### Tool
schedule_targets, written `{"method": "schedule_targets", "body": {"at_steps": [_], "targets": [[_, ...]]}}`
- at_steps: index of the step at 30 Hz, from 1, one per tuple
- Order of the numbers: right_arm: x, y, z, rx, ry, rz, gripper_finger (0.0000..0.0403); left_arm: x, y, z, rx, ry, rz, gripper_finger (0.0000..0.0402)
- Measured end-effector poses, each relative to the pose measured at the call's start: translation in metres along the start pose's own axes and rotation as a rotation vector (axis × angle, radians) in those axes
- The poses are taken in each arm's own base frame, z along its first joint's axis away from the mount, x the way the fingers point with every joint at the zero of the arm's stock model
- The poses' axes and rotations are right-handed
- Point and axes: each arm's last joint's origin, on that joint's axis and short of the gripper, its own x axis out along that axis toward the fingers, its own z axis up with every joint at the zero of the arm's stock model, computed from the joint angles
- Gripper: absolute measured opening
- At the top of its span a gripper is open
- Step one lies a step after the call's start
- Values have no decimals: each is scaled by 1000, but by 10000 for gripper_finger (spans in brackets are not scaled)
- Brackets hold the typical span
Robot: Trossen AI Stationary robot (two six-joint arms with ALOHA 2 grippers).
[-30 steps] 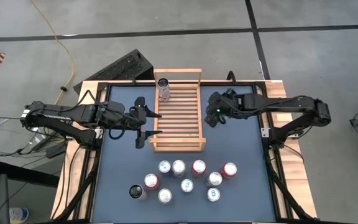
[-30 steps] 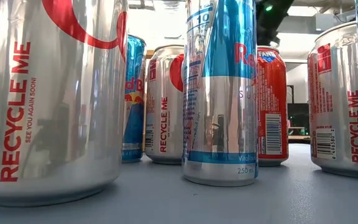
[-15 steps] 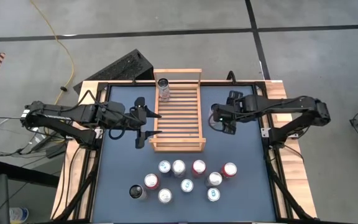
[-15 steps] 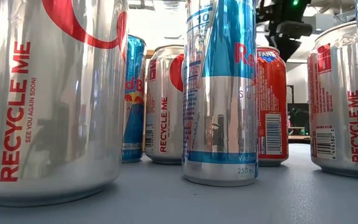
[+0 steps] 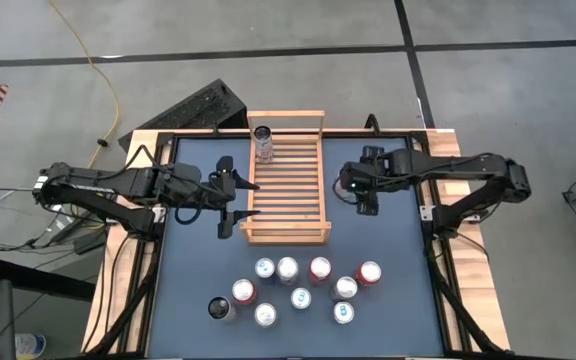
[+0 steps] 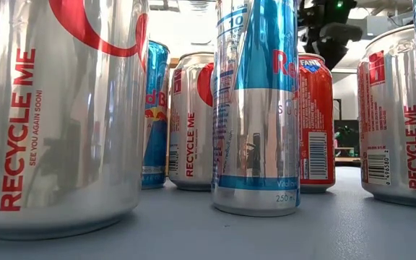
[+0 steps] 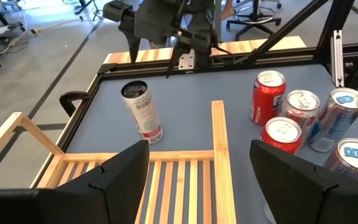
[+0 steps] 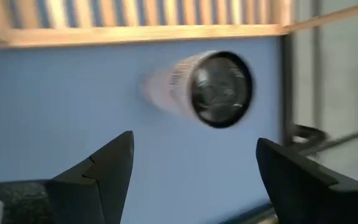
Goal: Place canned beverage on shelf
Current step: Put the right white soda can on the shelf aligned with the other white soda can
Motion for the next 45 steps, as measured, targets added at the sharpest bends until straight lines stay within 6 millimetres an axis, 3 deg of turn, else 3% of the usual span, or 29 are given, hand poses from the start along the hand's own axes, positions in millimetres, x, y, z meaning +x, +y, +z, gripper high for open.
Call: {"method": "schedule_targets", "body": {"at_steps": [4,11,14,20,25,45], "targets": [[3,-10,-7,55,-104,76,311,0,0,0,2,0,0,268],[4,-34,-51,306,-293,0,311,0,0,0,10,0,0,268],[3,-31,-63,389,-386,33,311,0,0,0,24,0,0,268],[25,-14,-76,426,-531,121,311,0,0,0,26,-3,0,268],[38,-11,-84,492,-525,98,311,0,0,1,17,-9,0,268],[61,-10,-65,353,-535,40,311,0,0,3,9,-35,2,268]]}}
